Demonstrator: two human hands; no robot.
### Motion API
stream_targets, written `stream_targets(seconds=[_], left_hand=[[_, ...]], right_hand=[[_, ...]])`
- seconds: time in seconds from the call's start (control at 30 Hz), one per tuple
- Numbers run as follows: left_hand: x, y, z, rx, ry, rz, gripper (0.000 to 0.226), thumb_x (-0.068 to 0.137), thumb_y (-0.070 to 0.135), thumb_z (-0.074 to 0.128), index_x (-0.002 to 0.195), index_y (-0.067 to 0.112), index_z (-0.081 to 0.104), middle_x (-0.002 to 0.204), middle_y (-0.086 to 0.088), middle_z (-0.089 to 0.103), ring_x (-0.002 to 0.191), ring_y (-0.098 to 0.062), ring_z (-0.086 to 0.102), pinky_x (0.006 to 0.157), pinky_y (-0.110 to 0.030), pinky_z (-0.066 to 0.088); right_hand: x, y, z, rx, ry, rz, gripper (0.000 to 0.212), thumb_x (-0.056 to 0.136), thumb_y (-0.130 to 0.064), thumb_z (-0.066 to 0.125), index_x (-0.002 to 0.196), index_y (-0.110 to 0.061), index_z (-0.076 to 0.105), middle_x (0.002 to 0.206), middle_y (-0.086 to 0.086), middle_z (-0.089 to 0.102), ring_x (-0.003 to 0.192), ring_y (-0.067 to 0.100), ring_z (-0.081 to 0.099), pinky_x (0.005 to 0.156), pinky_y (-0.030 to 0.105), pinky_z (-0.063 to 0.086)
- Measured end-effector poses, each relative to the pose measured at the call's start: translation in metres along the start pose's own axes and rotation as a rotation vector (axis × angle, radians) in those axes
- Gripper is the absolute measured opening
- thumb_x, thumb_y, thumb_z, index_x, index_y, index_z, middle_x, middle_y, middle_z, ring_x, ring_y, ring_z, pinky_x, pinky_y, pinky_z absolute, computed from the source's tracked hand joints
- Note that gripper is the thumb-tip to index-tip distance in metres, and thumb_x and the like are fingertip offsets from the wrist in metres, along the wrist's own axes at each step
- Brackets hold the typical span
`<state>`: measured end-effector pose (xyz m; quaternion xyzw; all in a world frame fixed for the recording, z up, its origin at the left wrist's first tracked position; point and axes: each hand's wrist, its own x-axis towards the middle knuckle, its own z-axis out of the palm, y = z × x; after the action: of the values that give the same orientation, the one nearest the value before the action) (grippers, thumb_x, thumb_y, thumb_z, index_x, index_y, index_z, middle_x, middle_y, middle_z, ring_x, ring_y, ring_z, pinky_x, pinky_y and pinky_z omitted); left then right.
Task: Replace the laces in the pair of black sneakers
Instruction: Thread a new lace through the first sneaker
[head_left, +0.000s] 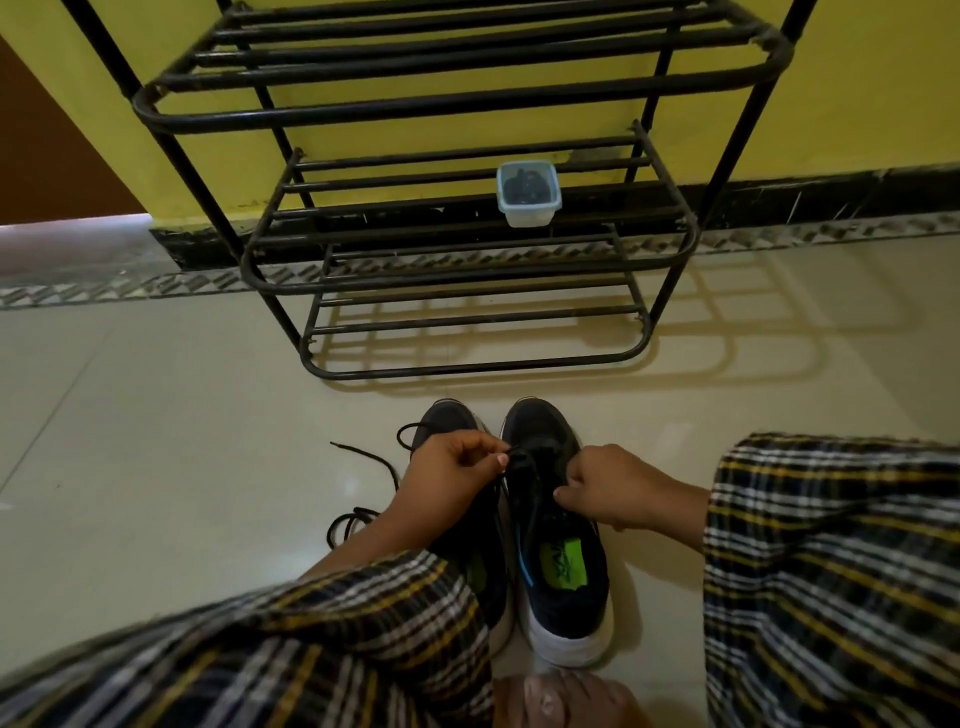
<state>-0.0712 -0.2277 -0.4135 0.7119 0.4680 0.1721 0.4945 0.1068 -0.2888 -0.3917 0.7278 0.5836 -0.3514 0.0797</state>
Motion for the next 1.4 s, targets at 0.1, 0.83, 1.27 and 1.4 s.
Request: stream_targets(seconds=[0.1,0.83,1.27,1.4], left_hand=[[0.0,0.0,0.005,0.024,0.001,-0.008,0.011,0.089,0.023,0.064,0.093,0.017,0.072,0.083,-0.002,0.072,0.08,-0.015,0.068,0.081,-0.035,0.055],[0.0,0.006,0.029,0.224,-0.015,0.005,0.009,0.087,0.024,0.065,0.082,0.022,0.072,0.082,0.001,0.071,0.075,-0.008,0.064,0.076,-0.028,0.053],[-0.004,0.007,0.038,0.126,0.035,0.028,0.009,0.087,0.013,0.064,0.089,0.01,0.073,0.084,0.005,0.065,0.075,-0.001,0.058,0.071,-0.008,0.043],[-0.004,0.004,0.042,0.099,0.054,-0.013,0.009,0.087,0.012,0.064,0.085,0.01,0.072,0.084,0.005,0.066,0.072,0.004,0.056,0.074,-0.013,0.044]], right_hand=[[-0.002,-0.002,0.0,0.067,0.039,-0.032,0.042,0.093,-0.021,0.052,0.057,-0.016,0.031,0.057,0.002,0.031,0.047,0.015,0.032,0.043,0.019,0.027],[-0.023,0.017,0.014,0.635,-0.109,-0.224,0.028,0.099,-0.016,0.046,0.071,-0.014,0.046,0.061,0.004,0.052,0.058,0.016,0.063,0.048,0.023,0.047],[-0.025,0.011,0.011,0.497,-0.11,-0.303,0.03,0.098,-0.019,0.047,0.069,-0.015,0.042,0.066,0.002,0.055,0.064,0.013,0.063,0.053,0.022,0.047],[-0.026,0.009,0.011,0.493,-0.124,-0.304,0.03,0.098,-0.019,0.047,0.068,-0.017,0.042,0.063,-0.004,0.055,0.065,0.014,0.061,0.053,0.019,0.045]])
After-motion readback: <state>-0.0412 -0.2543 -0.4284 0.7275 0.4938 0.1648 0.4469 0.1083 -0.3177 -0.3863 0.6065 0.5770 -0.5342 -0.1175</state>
